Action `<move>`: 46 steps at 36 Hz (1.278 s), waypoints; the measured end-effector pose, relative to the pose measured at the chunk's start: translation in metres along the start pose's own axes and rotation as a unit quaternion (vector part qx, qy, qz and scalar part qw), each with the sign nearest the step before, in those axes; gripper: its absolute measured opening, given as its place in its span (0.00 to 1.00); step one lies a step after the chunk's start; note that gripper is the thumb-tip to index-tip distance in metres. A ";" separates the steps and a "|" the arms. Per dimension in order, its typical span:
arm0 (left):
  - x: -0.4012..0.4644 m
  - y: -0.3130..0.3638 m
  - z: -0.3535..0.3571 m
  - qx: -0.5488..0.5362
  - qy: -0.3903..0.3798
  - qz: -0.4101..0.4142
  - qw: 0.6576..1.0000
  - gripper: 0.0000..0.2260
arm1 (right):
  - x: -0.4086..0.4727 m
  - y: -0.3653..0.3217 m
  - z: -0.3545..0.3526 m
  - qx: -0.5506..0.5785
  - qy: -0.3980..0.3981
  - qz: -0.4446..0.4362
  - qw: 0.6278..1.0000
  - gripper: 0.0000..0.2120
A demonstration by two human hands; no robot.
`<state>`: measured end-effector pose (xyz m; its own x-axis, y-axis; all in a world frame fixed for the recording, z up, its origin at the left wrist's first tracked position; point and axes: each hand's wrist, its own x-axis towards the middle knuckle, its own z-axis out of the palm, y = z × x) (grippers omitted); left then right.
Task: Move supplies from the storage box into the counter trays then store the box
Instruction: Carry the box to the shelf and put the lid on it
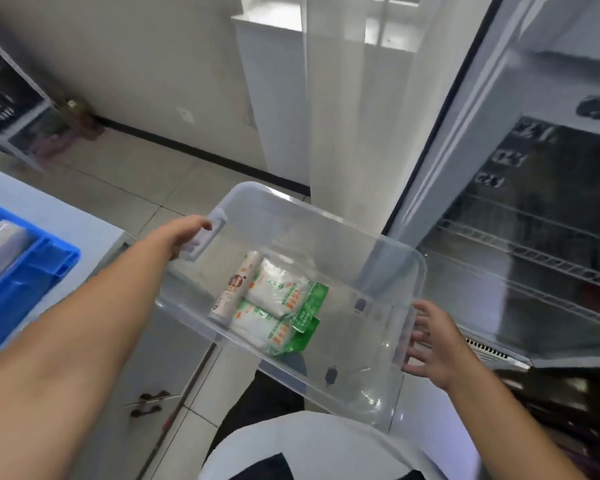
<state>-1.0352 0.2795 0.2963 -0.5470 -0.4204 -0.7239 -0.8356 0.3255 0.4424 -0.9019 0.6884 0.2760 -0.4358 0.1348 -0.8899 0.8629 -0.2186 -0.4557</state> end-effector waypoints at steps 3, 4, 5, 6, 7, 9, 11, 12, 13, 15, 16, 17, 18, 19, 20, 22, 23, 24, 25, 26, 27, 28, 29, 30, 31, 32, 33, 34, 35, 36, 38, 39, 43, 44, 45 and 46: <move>0.042 0.029 -0.026 0.011 -0.010 0.016 1.000 0.23 | 0.012 -0.032 0.041 0.000 0.000 -0.006 1.000 0.17; 0.057 0.037 -0.037 0.011 -0.008 0.023 1.000 0.23 | 0.016 -0.043 0.057 0.002 0.003 -0.011 1.000 0.16; 0.074 0.044 -0.049 0.009 -0.005 0.025 1.000 0.23 | 0.020 -0.055 0.074 0.004 0.007 -0.013 1.000 0.16; 0.086 0.051 -0.061 0.002 -0.003 0.023 1.000 0.22 | 0.023 -0.067 0.090 0.005 0.010 -0.013 1.000 0.16; 0.095 0.060 -0.072 -0.003 0.003 0.023 1.000 0.21 | 0.025 -0.079 0.107 0.007 0.010 -0.013 1.000 0.16; 0.112 0.078 -0.099 -0.007 -0.003 0.020 1.000 0.16 | 0.027 -0.105 0.139 0.011 0.008 -0.020 1.000 0.17; 0.133 0.098 -0.127 0.008 -0.011 0.008 1.000 0.13 | 0.029 -0.132 0.167 0.014 0.007 -0.037 0.999 0.15; 0.143 0.108 -0.141 0.012 -0.008 0.002 1.000 0.12 | 0.029 -0.146 0.179 0.015 0.004 -0.045 0.999 0.14; 0.154 0.117 -0.155 0.008 -0.009 0.001 1.000 0.10 | 0.030 -0.160 0.191 0.017 -0.003 -0.050 0.999 0.13; 0.178 0.133 -0.179 -0.013 -0.016 0.009 1.000 0.05 | 0.033 -0.187 0.214 0.013 -0.016 -0.058 0.998 0.16; 0.187 0.141 -0.190 -0.026 -0.020 0.012 0.999 0.05 | 0.036 -0.200 0.226 0.007 -0.019 -0.060 0.998 0.18; 0.198 0.150 -0.200 -0.035 -0.019 0.015 0.999 0.06 | 0.039 -0.212 0.238 0.002 -0.023 -0.064 0.998 0.19; 0.208 0.158 -0.210 -0.041 -0.019 0.017 0.999 0.07 | 0.043 -0.225 0.250 -0.006 -0.026 -0.070 0.997 0.19; 0.219 0.164 -0.220 -0.048 -0.021 0.016 0.999 0.09 | 0.048 -0.238 0.263 -0.015 -0.028 -0.074 0.997 0.19; 0.232 0.168 -0.230 -0.057 -0.021 0.013 0.998 0.10 | 0.053 -0.252 0.277 -0.023 -0.030 -0.077 0.996 0.17; 0.258 0.172 -0.248 -0.072 -0.016 0.007 0.997 0.09 | 0.067 -0.279 0.307 -0.038 -0.030 -0.075 0.996 0.14; 0.271 0.171 -0.257 -0.088 -0.015 0.002 0.996 0.08 | 0.076 -0.294 0.322 -0.048 -0.031 -0.073 0.996 0.13; 0.284 0.170 -0.266 -0.106 -0.018 -0.009 0.994 0.08 | 0.087 -0.309 0.337 -0.056 -0.033 -0.068 0.996 0.13; 0.297 0.167 -0.275 -0.120 -0.025 -0.023 0.992 0.08 | 0.099 -0.324 0.353 -0.066 -0.036 -0.063 0.995 0.13; 0.312 0.164 -0.284 -0.135 -0.030 -0.039 0.990 0.08 | 0.111 -0.340 0.370 -0.080 -0.044 -0.059 0.994 0.13; 0.325 0.162 -0.293 -0.144 -0.033 -0.054 0.988 0.06 | 0.122 -0.355 0.389 -0.095 -0.056 -0.056 0.992 0.14; 0.336 0.161 -0.301 -0.149 -0.033 -0.070 0.986 0.05 | 0.135 -0.371 0.407 -0.111 -0.066 -0.055 0.990 0.15; 0.348 0.159 -0.310 -0.154 -0.030 -0.084 0.984 0.06 | 0.148 -0.388 0.427 -0.129 -0.075 -0.054 0.987 0.15; 0.359 0.157 -0.319 -0.163 -0.018 -0.096 0.982 0.08 | 0.160 -0.404 0.448 -0.148 -0.081 -0.054 0.984 0.15; 0.370 0.156 -0.328 -0.178 -0.008 -0.108 0.978 0.10 | 0.172 -0.421 0.470 -0.164 -0.085 -0.054 0.981 0.15; 0.380 0.153 -0.338 -0.195 0.002 -0.121 0.973 0.12 | 0.183 -0.438 0.492 -0.180 -0.091 -0.053 0.978 0.14; 0.390 0.150 -0.348 -0.212 0.017 -0.135 0.968 0.14 | 0.194 -0.454 0.516 -0.195 -0.102 -0.053 0.974 0.15; 0.398 0.148 -0.359 -0.225 0.030 -0.149 0.962 0.16 | 0.204 -0.470 0.541 -0.210 -0.112 -0.052 0.970 0.16; 0.407 0.145 -0.371 -0.235 0.042 -0.165 0.957 0.17 | 0.213 -0.487 0.567 -0.227 -0.117 -0.049 0.966 0.17; 0.411 0.145 -0.382 -0.244 0.049 -0.182 0.951 0.18 | 0.221 -0.502 0.593 -0.246 -0.119 -0.049 0.961 0.18; 0.413 0.149 -0.406 -0.277 0.064 -0.198 0.938 0.16 | 0.231 -0.530 0.648 -0.282 -0.129 -0.052 0.949 0.15; 0.415 0.152 -0.418 -0.298 0.073 -0.198 0.931 0.14 | 0.236 -0.543 0.677 -0.299 -0.142 -0.052 0.942 0.14; 0.434 0.139 -0.471 -0.368 0.116 -0.202 0.900 0.12 | 0.244 -0.587 0.801 -0.367 -0.167 -0.058 0.913 0.09; 0.440 0.134 -0.484 -0.384 0.124 -0.206 0.891 0.13 | 0.244 -0.595 0.832 -0.383 -0.175 -0.062 0.905 0.09; 0.445 0.129 -0.498 -0.401 0.131 -0.211 0.882 0.13 | 0.245 -0.601 0.863 -0.394 -0.185 -0.067 0.898 0.10; 0.453 0.124 -0.512 -0.419 0.138 -0.216 0.871 0.13 | 0.246 -0.606 0.894 -0.402 -0.197 -0.071 0.891 0.11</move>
<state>-1.4125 -0.3041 0.2940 -0.0662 -0.5762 -0.8146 -0.6463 -0.5973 0.4750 -1.7614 -0.0104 0.3143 -0.4750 -0.2778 -0.8350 0.6271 0.5588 -0.5427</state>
